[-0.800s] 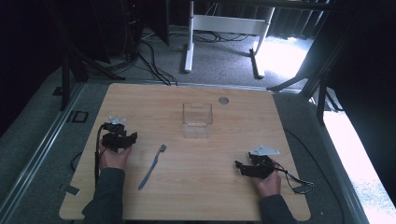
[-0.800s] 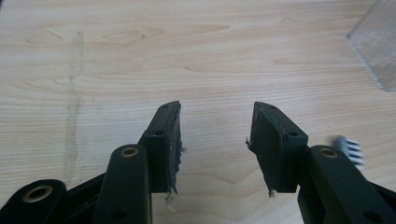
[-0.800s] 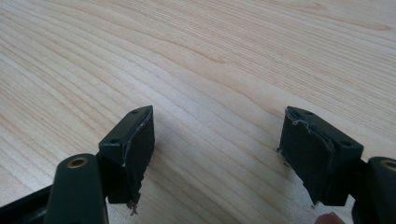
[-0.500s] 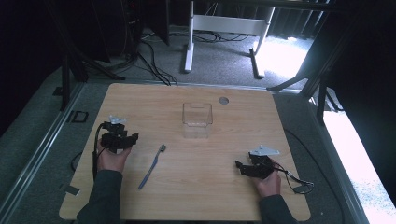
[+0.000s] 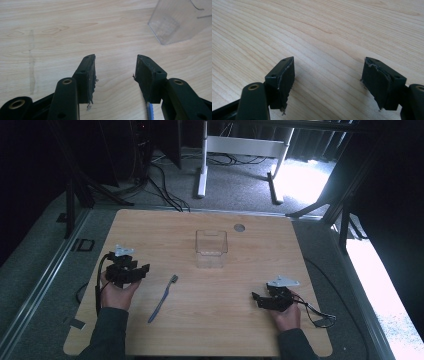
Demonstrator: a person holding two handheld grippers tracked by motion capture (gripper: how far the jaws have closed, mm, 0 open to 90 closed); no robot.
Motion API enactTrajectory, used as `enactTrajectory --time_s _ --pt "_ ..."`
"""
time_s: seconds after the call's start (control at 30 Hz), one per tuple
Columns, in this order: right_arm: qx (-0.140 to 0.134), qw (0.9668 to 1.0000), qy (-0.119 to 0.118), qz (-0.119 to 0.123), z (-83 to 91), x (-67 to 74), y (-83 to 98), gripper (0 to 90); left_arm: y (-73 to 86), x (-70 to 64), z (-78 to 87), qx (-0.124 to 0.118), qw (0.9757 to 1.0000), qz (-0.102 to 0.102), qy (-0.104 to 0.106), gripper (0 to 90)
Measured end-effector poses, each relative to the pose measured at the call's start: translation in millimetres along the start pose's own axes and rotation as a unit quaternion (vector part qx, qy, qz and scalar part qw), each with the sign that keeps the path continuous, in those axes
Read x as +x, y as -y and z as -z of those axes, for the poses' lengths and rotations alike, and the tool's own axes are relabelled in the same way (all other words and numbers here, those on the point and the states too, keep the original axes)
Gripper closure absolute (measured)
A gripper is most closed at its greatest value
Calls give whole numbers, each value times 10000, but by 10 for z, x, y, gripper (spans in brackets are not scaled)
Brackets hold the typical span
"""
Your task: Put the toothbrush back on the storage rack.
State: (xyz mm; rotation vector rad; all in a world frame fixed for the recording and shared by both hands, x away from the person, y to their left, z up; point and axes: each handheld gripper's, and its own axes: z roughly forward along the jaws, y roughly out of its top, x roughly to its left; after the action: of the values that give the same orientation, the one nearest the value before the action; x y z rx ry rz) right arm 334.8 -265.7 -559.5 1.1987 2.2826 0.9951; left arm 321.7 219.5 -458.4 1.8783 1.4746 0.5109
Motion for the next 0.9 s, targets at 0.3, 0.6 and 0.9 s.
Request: enactTrajectory --time_s 0.3,0.6,0.9 --pt "-1 10000 1 1 0 0 0 262 -16 -77 83 46 9998 -125 157 507" --pt "-1 10000 -1 -1 0 0 0 262 -32 -179 94 194 9991 -252 281 504" --pt "-1 10000 -2 -1 0 0 0 262 -40 -172 94 428 9987 -211 149 500"
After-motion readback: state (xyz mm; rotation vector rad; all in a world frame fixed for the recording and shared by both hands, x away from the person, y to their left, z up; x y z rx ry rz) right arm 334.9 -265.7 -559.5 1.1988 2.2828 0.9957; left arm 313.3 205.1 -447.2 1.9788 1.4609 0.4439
